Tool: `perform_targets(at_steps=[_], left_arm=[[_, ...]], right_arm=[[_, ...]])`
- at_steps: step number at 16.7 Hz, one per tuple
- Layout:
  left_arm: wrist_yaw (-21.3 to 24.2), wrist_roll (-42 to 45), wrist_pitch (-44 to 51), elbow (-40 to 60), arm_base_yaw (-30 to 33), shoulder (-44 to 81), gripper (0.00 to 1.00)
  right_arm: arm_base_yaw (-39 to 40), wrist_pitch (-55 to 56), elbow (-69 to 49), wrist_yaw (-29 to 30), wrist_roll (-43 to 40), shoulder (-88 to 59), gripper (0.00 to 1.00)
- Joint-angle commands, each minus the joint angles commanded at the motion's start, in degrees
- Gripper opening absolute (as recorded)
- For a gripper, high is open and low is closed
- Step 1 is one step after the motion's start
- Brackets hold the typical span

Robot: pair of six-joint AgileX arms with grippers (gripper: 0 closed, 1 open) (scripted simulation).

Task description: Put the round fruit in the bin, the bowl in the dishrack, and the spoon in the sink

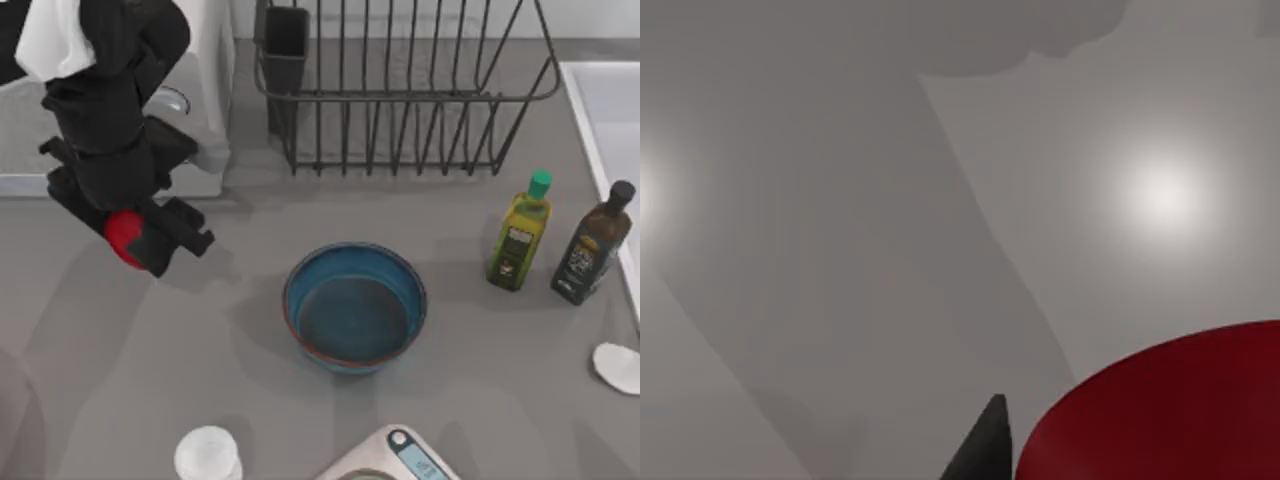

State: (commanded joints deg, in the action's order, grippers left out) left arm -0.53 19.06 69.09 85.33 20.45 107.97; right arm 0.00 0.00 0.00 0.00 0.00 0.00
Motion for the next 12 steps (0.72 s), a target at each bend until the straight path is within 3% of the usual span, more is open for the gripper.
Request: perform_targets(at_steps=[7,12], left_arm=[[0.05,-1.80,-1.00,-1.21,-0.09,-0.28,0.00],[0.42,-16.88,-4.77,-9.17,-1.10,-3.59,0.00]], right_arm=[[0.00,0.00,0.00,0.00,0.00,0.00,1.00],[0.00,0.00,0.00,0.00,0.00,0.00,1.00]])
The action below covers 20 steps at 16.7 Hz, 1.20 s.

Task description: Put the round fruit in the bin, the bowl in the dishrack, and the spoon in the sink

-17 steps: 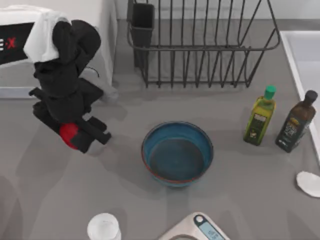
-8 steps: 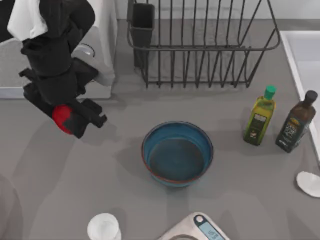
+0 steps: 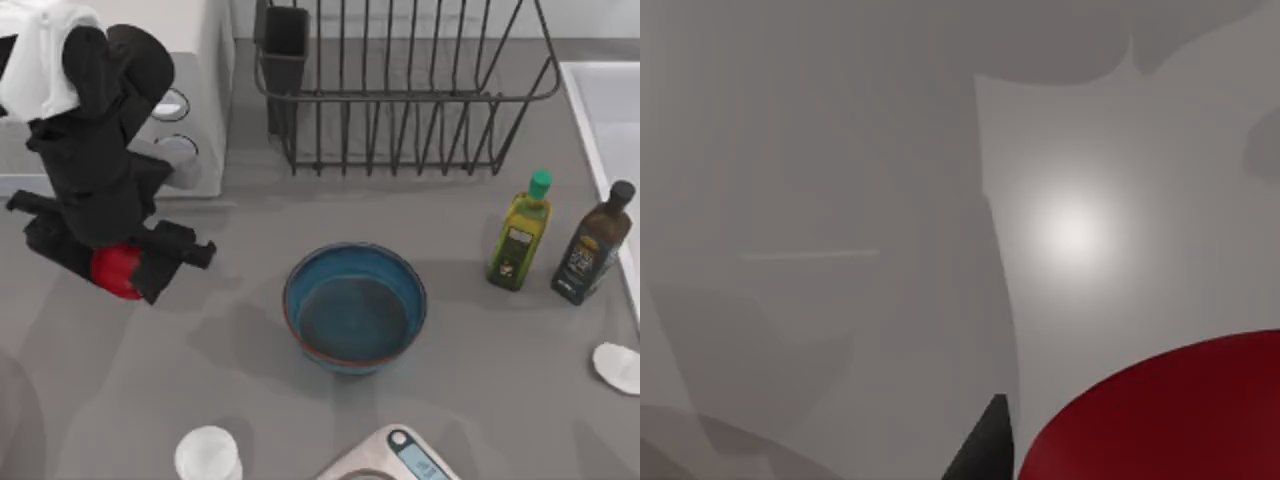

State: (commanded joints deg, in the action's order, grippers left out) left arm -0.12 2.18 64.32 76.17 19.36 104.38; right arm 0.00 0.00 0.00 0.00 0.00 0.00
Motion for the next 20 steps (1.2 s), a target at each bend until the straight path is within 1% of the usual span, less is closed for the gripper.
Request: perform_targets(at_steps=[2,5,8,11,13,15,17,20], left_arm=[[-0.23,-10.26,-0.77,-4.04,-2.90,-2.44,0.00],[-1.17,-29.13,-0.55,-9.77,-9.41,-7.34,0.00],[-2.56,-46.46,1.21,-13.99,-17.93,-14.06,0.00],[-3.89,-59.44,3.32,-15.87,-26.86,-22.07,0.00],[-4.52,-65.09,4.52,-15.89,-31.94,-27.19,0.00],[-4.85,-68.34,5.35,-15.54,-35.48,-30.87,0.00],[-4.92,-69.18,5.64,-15.34,-36.73,-32.10,0.00],[-4.92,-69.18,5.64,-15.34,-36.73,-32.10,0.00]], right_arm=[[0.00,0.00,0.00,0.00,0.00,0.00,1.00],[0.00,0.00,0.00,0.00,0.00,0.00,1.00],[0.00,0.00,0.00,0.00,0.00,0.00,1.00],[0.00,0.00,0.00,0.00,0.00,0.00,1.00],[0.00,0.00,0.00,0.00,0.00,0.00,1.00],[0.00,0.00,0.00,0.00,0.00,0.00,1.00],[0.00,0.00,0.00,0.00,0.00,0.00,1.00],[0.00,0.00,0.00,0.00,0.00,0.00,1.00]])
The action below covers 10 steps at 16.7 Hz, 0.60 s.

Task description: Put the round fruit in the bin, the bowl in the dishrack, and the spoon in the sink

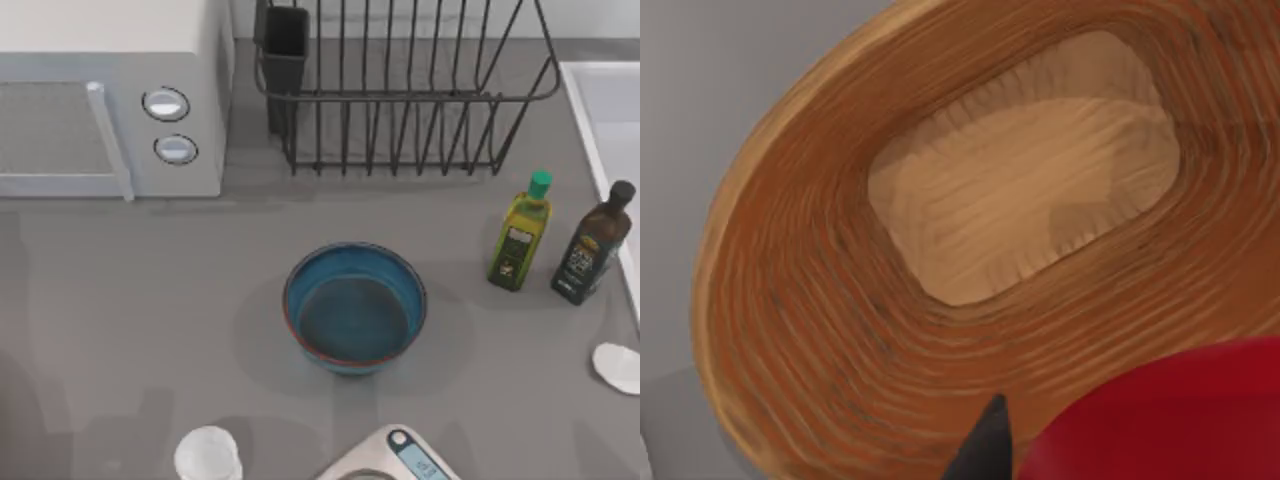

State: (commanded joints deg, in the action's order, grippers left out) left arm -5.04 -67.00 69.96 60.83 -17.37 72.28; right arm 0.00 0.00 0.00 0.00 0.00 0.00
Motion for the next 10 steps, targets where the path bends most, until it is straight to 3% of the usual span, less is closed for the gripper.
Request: perform_targets(at_steps=[4,10], left_arm=[[0.11,0.78,-2.22,-2.16,-0.18,1.01,0.00],[0.30,1.79,-15.69,-11.68,-1.66,3.25,0.00]], right_arm=[[0.00,0.00,0.00,0.00,0.00,0.00,1.00],[0.00,0.00,0.00,0.00,0.00,0.00,1.00]])
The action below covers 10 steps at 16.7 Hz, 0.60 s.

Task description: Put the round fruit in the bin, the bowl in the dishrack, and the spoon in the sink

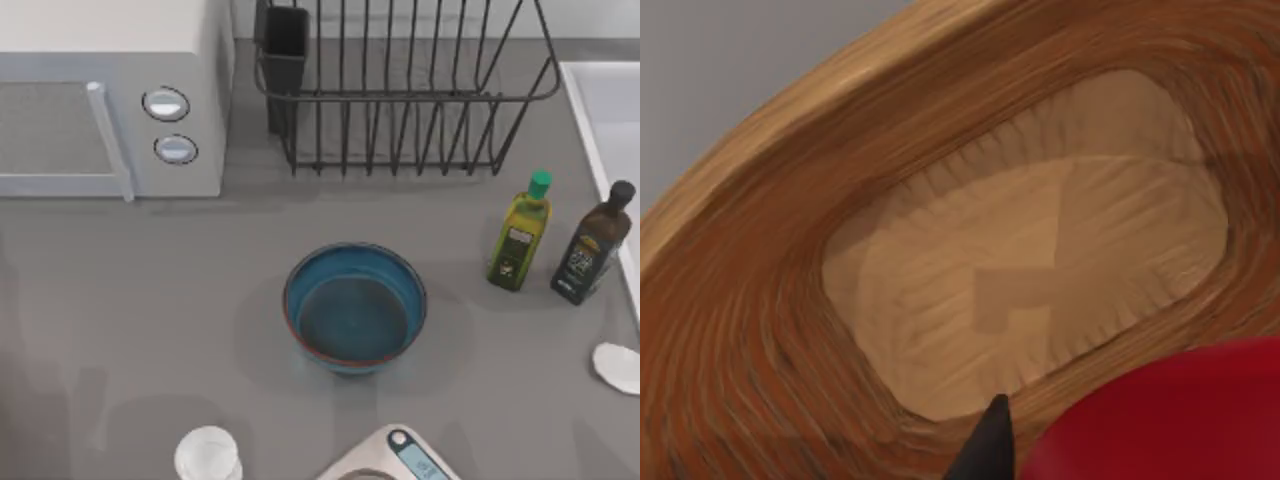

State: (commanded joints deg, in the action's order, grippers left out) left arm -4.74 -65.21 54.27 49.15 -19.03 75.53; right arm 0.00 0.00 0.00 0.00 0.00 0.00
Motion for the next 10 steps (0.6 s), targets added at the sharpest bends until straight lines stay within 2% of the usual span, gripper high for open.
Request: perform_targets(at_steps=[5,10], left_arm=[[0.01,0.34,-1.40,-1.24,-0.42,0.73,0.00],[0.01,0.34,-1.40,-1.24,-0.42,0.73,0.38]], right_arm=[[0.00,0.00,0.00,0.00,0.00,0.00,1.00],[0.00,0.00,0.00,0.00,0.00,0.00,1.00]])
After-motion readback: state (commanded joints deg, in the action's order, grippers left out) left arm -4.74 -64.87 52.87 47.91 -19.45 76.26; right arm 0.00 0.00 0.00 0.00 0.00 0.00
